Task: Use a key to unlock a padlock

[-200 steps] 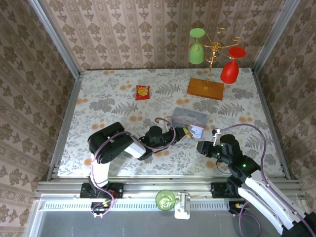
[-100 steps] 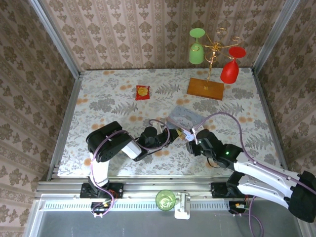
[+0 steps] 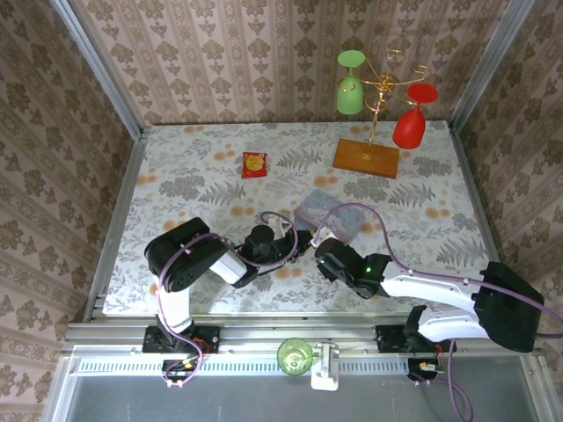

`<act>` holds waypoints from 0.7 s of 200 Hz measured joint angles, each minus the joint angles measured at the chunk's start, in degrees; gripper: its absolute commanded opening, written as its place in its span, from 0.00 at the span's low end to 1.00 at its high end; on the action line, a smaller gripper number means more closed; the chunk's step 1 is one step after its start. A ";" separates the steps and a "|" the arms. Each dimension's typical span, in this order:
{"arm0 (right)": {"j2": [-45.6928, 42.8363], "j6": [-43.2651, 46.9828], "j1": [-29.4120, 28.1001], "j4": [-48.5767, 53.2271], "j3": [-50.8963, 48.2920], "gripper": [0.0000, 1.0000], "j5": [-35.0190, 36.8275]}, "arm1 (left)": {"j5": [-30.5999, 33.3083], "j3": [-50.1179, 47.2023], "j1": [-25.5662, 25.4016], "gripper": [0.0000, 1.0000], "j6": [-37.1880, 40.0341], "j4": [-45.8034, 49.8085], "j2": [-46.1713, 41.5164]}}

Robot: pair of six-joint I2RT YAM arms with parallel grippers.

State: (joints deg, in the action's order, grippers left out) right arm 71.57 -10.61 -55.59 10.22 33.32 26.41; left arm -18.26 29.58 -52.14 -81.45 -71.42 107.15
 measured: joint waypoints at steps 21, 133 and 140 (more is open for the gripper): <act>2.62 0.52 -0.50 0.04 1.57 0.31 2.80 | -0.02 -0.68 0.00 0.00 0.00 0.02 -1.09; 6.10 2.49 0.04 -0.72 2.73 0.02 1.68 | 0.66 -1.46 -0.31 0.00 0.02 0.70 -1.90; 5.44 2.32 0.92 -1.40 2.10 0.02 -0.26 | 0.63 -1.44 -0.33 0.00 0.04 0.92 -1.90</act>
State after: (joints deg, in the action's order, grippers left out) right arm 77.01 -8.29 -54.68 8.82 35.42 26.15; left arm -17.63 28.14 -52.47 -81.41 -70.50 105.25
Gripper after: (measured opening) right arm 0.082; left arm 0.073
